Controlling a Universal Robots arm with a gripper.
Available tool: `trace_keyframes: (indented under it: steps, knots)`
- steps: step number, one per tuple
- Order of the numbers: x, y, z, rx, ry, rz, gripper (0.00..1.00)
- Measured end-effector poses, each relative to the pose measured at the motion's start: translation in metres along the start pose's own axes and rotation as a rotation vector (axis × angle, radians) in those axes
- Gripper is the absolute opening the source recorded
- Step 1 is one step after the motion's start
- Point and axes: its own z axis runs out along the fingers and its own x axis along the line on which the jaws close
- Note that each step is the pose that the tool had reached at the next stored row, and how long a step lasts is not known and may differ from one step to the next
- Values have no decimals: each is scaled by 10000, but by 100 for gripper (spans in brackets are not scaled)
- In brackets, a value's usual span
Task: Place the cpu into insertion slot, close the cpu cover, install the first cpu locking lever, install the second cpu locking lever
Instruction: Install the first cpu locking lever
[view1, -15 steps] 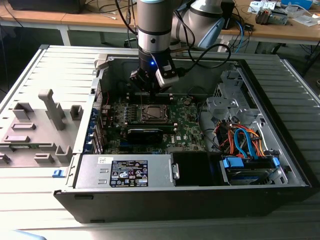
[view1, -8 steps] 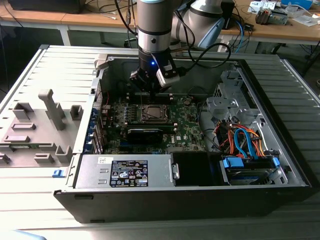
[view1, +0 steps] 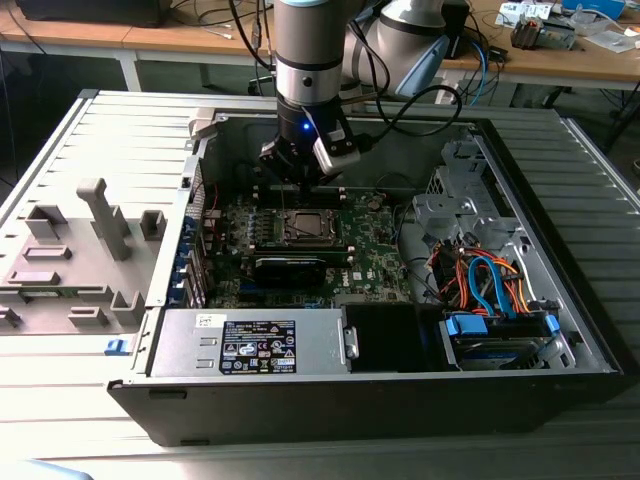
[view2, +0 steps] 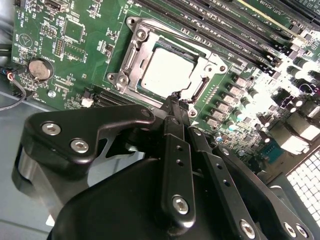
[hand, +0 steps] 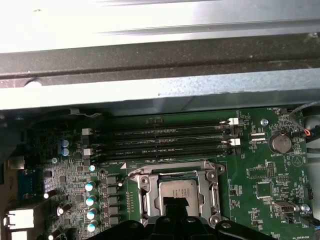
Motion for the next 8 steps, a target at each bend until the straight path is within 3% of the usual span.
trace_keyframes:
  steps: [8]
  knots:
    - [0, 0, 0, -2, 3, -126, 11]
